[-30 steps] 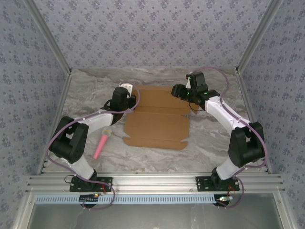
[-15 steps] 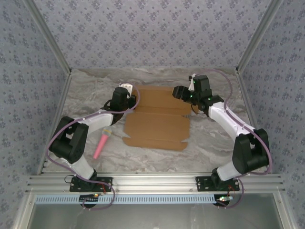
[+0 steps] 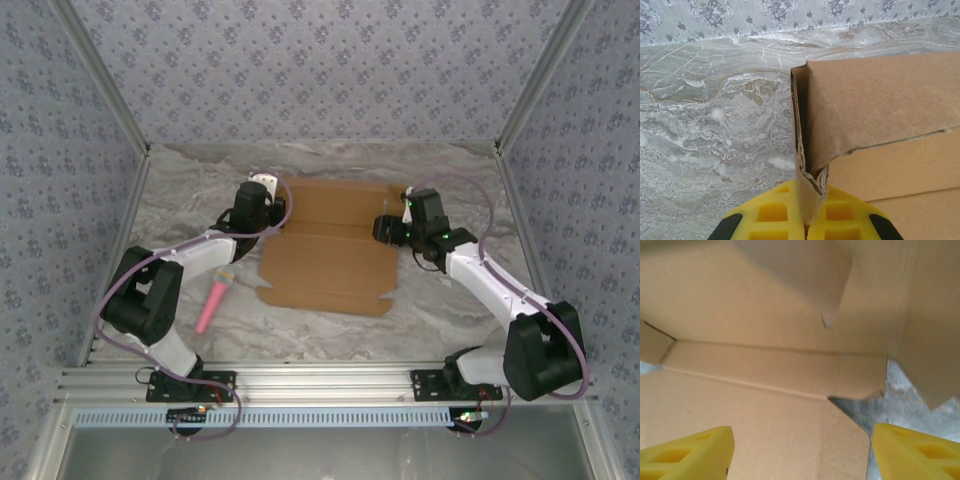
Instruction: Fold the paper box
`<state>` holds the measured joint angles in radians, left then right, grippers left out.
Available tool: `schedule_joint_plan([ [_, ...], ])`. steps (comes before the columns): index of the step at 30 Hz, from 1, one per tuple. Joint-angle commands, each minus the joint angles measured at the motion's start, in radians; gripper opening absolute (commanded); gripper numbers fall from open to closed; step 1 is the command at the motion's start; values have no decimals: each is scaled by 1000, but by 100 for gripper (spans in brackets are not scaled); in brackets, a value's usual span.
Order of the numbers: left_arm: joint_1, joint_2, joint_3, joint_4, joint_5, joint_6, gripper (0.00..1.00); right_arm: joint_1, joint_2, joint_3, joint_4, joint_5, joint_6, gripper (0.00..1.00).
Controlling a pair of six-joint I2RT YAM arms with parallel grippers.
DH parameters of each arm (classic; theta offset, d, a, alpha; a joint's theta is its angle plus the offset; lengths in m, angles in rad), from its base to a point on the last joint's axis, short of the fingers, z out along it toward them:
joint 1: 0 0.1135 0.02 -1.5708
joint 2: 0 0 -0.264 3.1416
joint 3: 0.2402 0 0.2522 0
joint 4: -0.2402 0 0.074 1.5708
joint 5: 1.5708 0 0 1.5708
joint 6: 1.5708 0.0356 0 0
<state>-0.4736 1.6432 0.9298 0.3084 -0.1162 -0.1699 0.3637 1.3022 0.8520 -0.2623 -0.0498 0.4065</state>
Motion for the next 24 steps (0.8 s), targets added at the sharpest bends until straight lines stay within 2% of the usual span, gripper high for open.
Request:
schedule_joint_plan([
  [1, -7, -37, 0, 4, 26, -20, 0, 34, 26, -61, 68, 88, 11, 74],
  [6, -6, -42, -2, 3, 27, -19, 0, 55, 109, -127, 249, 159, 49, 73],
  [11, -6, -48, 0, 3, 27, -19, 0, 40, 183, -146, 356, 201, 67, 74],
  [24, -7, -51, -4, 2, 28, -17, 0, 11, 310, -138, 519, 177, 75, 74],
])
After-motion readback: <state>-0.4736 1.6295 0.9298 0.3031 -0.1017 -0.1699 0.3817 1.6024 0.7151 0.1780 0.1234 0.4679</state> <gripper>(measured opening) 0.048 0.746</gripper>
